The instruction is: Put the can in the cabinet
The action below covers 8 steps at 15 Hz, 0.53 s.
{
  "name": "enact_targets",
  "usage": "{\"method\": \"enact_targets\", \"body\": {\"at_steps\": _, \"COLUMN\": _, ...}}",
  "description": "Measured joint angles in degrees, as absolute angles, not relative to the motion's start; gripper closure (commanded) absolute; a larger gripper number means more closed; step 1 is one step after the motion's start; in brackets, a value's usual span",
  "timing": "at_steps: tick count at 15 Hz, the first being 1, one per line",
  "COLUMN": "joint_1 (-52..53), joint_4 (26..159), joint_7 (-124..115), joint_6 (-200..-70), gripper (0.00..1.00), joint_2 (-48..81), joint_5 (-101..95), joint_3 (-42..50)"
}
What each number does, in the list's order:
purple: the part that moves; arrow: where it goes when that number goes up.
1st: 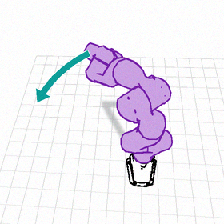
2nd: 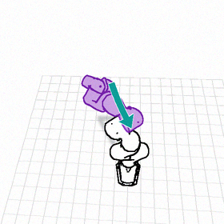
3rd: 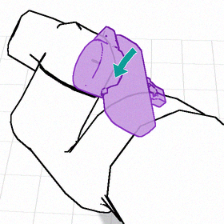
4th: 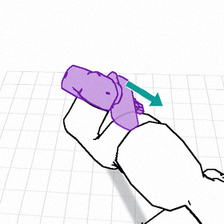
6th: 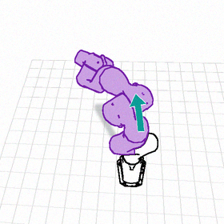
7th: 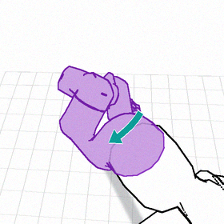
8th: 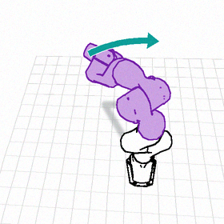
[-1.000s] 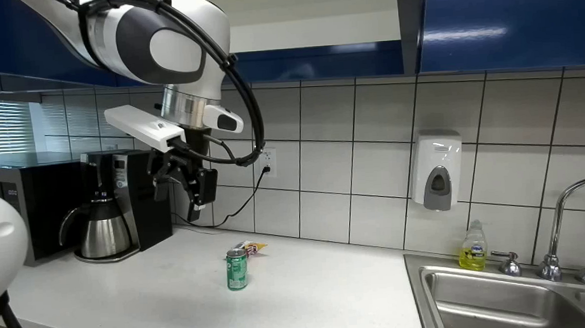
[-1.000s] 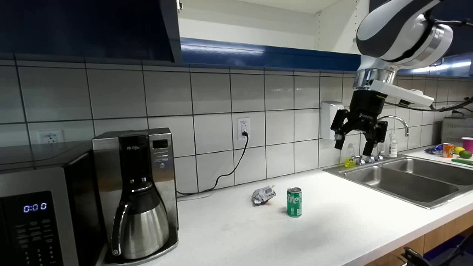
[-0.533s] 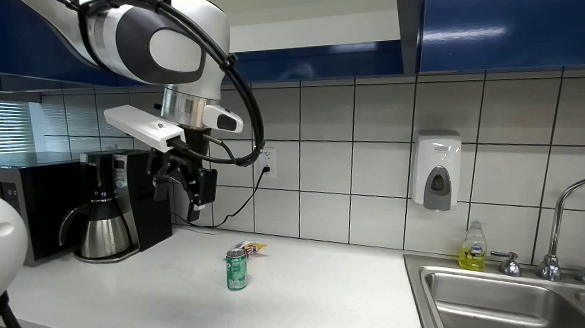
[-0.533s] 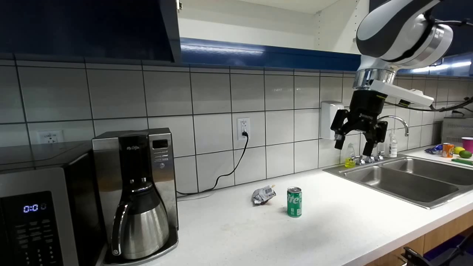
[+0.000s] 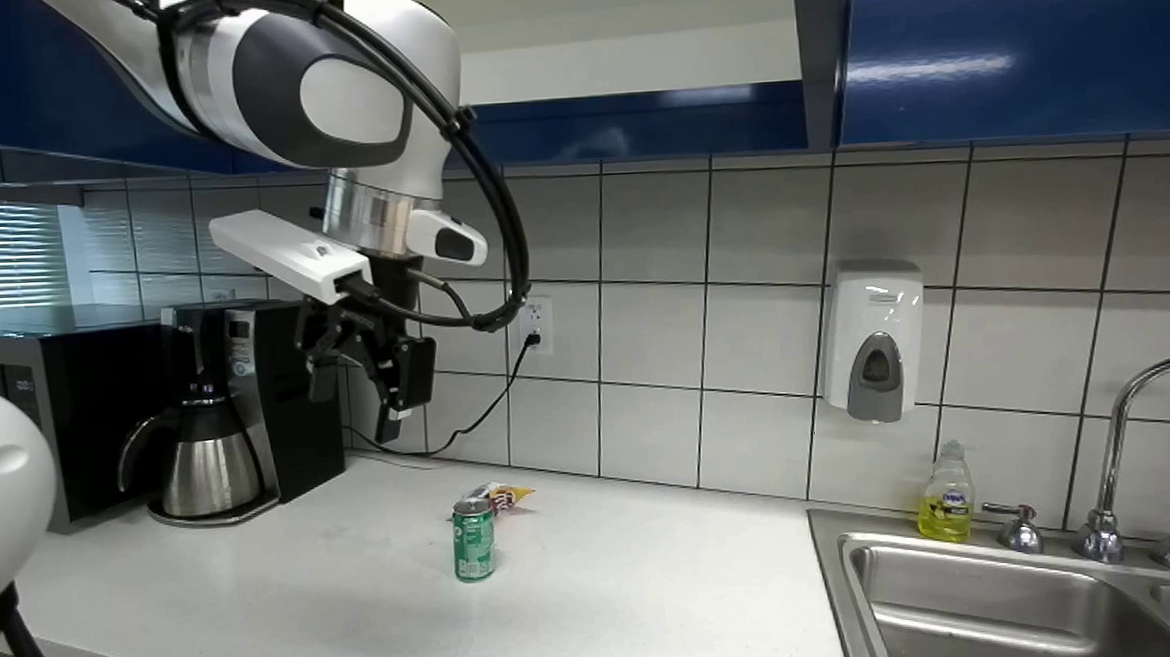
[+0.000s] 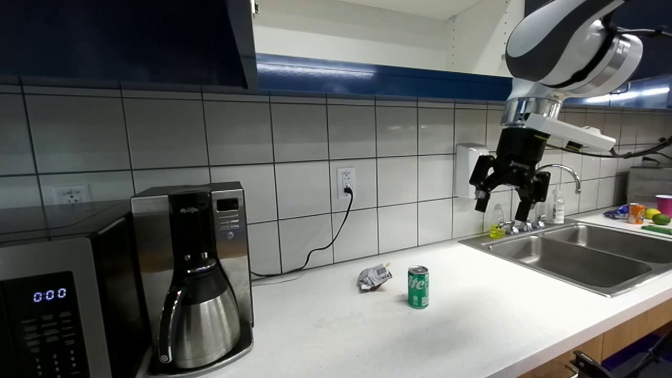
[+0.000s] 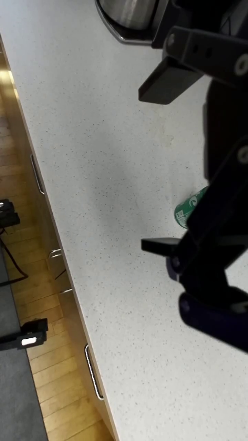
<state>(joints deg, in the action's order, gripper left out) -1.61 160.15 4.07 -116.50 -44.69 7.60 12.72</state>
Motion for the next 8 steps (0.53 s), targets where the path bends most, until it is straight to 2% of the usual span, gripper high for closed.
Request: {"method": "enact_targets", "body": {"at_steps": 8, "joint_1": -1.65, "joint_4": 159.88, "joint_7": 4.07, "joint_6": -119.54, "gripper": 0.00, "joint_2": -40.96, "joint_5": 7.55, "joint_3": 12.64}}
